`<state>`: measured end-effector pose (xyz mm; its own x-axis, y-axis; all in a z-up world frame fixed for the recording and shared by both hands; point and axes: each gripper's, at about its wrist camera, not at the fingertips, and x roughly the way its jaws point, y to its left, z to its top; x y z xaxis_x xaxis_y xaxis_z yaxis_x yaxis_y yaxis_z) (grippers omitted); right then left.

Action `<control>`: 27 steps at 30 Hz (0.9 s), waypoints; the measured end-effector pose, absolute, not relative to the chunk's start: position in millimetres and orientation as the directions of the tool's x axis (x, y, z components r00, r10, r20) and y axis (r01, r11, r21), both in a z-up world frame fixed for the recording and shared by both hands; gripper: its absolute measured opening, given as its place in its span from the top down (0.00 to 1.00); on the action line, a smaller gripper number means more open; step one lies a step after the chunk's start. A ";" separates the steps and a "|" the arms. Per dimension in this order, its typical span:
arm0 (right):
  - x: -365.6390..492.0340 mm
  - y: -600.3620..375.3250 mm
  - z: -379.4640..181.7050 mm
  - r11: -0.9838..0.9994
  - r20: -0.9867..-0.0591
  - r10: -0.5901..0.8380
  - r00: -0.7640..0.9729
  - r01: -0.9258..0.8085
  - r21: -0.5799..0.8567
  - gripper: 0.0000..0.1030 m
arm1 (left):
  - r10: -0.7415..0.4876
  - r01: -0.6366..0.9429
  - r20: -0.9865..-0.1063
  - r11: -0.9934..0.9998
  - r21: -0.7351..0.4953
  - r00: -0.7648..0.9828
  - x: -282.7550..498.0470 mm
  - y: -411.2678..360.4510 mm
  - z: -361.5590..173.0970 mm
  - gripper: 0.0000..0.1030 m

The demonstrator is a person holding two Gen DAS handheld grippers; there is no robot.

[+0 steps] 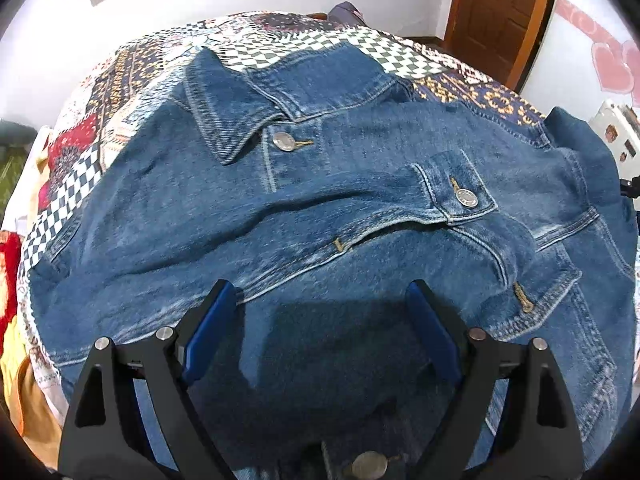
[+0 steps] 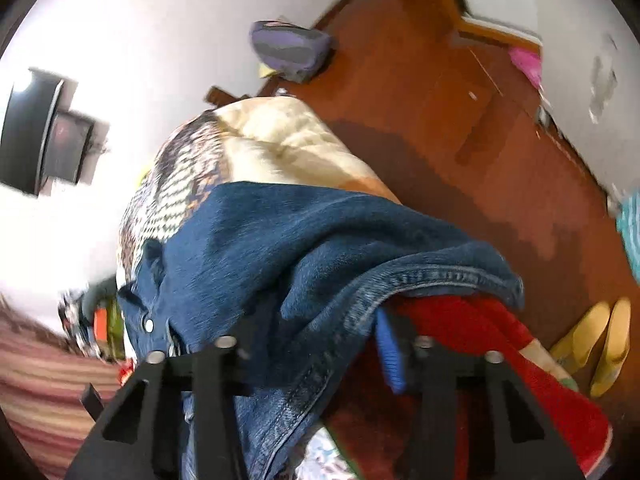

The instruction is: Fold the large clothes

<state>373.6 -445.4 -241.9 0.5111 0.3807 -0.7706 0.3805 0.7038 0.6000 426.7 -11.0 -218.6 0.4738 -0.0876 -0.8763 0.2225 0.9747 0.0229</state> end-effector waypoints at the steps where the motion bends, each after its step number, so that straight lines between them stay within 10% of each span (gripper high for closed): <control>1: 373.9 -440.0 -231.5 0.731 -0.776 0.366 0.514 0.356 0.582 0.68 | -0.090 0.217 -0.872 0.976 0.019 0.481 424.0 -7.7 -215.2 0.15; 14: 373.7 -300.8 -101.9 0.850 -0.687 0.460 0.562 -0.054 0.524 0.76 | -0.118 0.154 -0.757 0.988 -0.023 0.642 372.0 57.9 -139.8 0.15; 27: 373.9 -164.2 -192.2 0.934 -0.904 0.356 0.238 -0.132 0.333 0.75 | -0.095 0.174 -0.768 0.985 0.022 0.633 322.1 80.3 -138.4 0.15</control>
<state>373.9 -164.2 -192.2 0.2375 0.3561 -0.9038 -0.1319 0.9336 0.3332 322.1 80.3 -138.4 0.6329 -0.0946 -0.7684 0.1735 0.9846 0.0218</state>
